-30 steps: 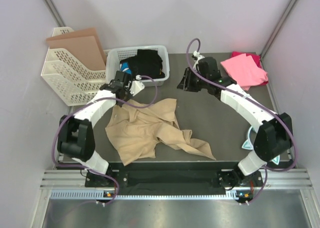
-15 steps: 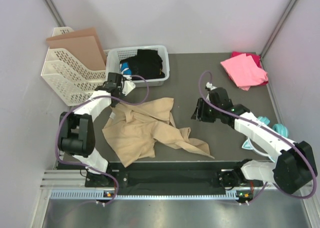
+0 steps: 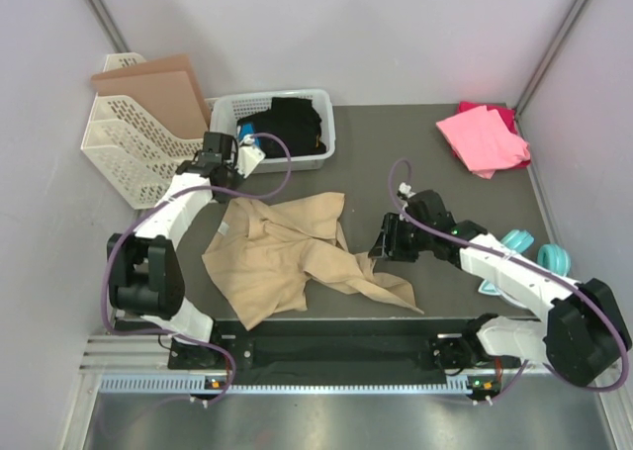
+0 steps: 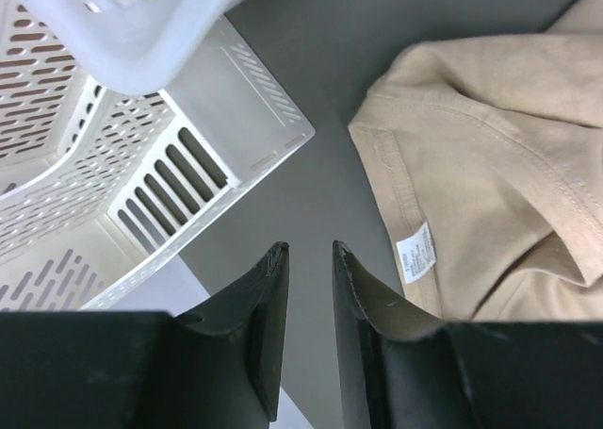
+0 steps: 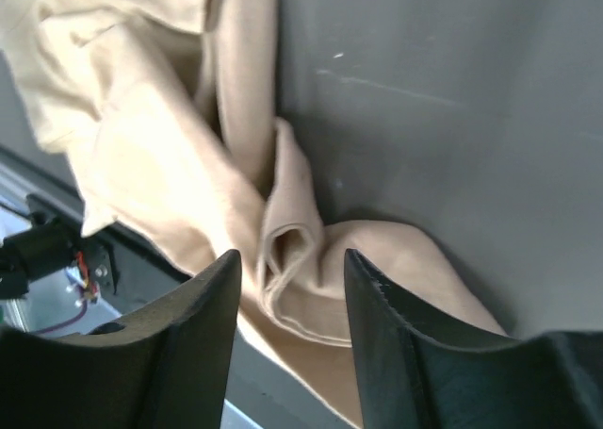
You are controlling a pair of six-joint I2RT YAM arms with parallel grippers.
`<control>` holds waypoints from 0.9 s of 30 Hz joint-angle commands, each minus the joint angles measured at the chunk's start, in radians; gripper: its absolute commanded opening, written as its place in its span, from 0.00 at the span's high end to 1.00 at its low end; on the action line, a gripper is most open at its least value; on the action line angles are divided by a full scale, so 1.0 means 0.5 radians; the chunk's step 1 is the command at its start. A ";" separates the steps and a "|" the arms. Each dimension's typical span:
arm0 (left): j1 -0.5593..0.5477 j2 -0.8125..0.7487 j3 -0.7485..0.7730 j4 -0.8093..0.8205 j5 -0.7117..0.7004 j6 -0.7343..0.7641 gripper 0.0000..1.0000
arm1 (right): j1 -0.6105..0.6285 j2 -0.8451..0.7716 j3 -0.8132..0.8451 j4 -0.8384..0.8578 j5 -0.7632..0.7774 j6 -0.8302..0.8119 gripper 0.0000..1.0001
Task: Fold and stack the t-shirts
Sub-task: Flatten out the tshirt
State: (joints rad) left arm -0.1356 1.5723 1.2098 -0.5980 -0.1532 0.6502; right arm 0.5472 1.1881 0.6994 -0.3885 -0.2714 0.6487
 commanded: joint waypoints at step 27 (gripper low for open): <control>-0.121 0.153 -0.048 -0.001 0.294 -0.242 0.58 | 0.111 0.075 -0.018 0.206 0.070 -0.021 0.61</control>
State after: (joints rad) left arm -0.1913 1.6180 1.1553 -0.6281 -0.0406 0.5636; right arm 0.5892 1.2503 0.6933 -0.3225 -0.2546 0.6498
